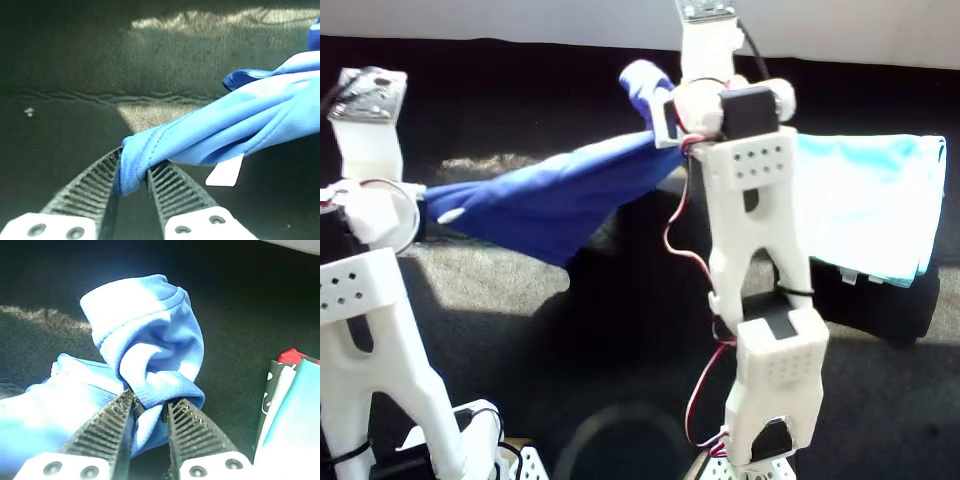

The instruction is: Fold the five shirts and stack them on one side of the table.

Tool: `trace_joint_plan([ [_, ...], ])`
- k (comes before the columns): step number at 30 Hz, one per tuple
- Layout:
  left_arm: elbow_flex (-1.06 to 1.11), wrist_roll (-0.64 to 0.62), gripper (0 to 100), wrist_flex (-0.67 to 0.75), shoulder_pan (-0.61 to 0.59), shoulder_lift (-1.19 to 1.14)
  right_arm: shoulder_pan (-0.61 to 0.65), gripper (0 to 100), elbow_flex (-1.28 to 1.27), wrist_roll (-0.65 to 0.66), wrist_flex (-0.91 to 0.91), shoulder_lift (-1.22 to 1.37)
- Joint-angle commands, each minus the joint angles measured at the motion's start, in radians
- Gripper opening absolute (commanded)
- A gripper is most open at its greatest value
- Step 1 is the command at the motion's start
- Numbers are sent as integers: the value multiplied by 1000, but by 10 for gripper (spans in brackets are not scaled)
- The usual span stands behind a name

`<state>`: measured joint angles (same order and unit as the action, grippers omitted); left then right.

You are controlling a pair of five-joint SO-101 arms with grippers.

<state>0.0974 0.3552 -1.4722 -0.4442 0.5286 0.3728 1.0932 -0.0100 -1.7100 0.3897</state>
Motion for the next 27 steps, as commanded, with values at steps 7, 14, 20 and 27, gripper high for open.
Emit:
trace_joint_plan([
  [7,-272,5,10,-55,-13,25,-48,6,-24,5,-53,-262],
  [14,-176,5,10,-184,36,18,-84,7,-315,2,-50,-283],
  [20,41,6,10,-181,81,18,-143,9,-458,-92,-33,-285],
  [27,173,6,10,-181,134,18,-188,9,-704,-89,70,-486],
])
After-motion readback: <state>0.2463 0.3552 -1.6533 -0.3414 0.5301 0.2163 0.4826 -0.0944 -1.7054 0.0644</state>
